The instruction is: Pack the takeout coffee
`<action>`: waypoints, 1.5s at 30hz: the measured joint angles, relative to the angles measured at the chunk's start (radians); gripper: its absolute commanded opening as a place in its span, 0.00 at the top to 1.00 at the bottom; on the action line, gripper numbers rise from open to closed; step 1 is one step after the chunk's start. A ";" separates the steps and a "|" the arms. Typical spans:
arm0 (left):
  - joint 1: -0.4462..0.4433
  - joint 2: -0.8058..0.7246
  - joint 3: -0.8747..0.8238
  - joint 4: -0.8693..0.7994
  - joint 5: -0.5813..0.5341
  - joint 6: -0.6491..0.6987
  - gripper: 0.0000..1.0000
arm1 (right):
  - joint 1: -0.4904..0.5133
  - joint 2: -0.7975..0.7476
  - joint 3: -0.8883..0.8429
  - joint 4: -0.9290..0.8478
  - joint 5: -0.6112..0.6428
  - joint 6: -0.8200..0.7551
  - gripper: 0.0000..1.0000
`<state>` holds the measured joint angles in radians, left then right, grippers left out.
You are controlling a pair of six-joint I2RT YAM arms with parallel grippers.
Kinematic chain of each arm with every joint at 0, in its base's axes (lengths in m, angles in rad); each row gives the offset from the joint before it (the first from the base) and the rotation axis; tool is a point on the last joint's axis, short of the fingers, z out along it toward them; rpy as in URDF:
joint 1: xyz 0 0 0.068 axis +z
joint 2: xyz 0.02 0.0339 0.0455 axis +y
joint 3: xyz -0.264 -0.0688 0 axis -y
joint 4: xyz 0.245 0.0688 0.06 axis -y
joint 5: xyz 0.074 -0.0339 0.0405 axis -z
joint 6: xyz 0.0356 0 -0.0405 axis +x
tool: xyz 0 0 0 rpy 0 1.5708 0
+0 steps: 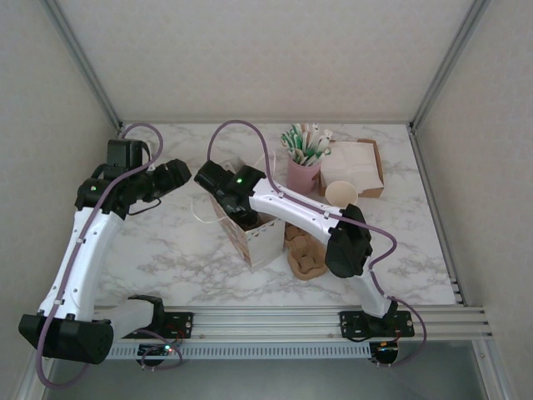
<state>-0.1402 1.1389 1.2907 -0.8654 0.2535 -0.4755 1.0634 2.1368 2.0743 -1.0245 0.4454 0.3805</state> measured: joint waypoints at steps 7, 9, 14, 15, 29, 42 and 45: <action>0.000 0.000 -0.003 0.000 0.000 0.000 0.25 | 0.000 0.014 0.034 -0.040 -0.003 0.009 0.44; 0.000 0.000 -0.003 0.000 0.000 0.000 0.25 | -0.001 0.014 0.046 -0.060 -0.014 0.009 0.44; 0.000 0.000 -0.003 0.000 0.000 -0.003 0.25 | -0.005 0.014 0.124 -0.156 -0.062 0.005 0.43; 0.000 0.000 -0.003 0.000 0.000 -0.003 0.25 | -0.005 0.014 0.146 -0.174 -0.073 0.003 0.43; 0.000 -0.002 -0.003 -0.001 -0.003 -0.003 0.25 | -0.005 0.010 0.143 -0.363 -0.140 -0.047 0.43; 0.000 -0.002 -0.003 -0.001 -0.003 -0.003 0.24 | -0.005 -0.035 -0.029 -0.261 -0.157 -0.059 0.44; -0.002 -0.002 -0.003 -0.001 -0.003 -0.003 0.24 | -0.005 -0.051 -0.059 -0.236 -0.154 -0.055 0.44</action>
<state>-0.1421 1.1370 1.2873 -0.8665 0.2501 -0.4786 1.0580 2.0861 2.0151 -1.2606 0.2913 0.3252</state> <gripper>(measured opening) 0.758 0.655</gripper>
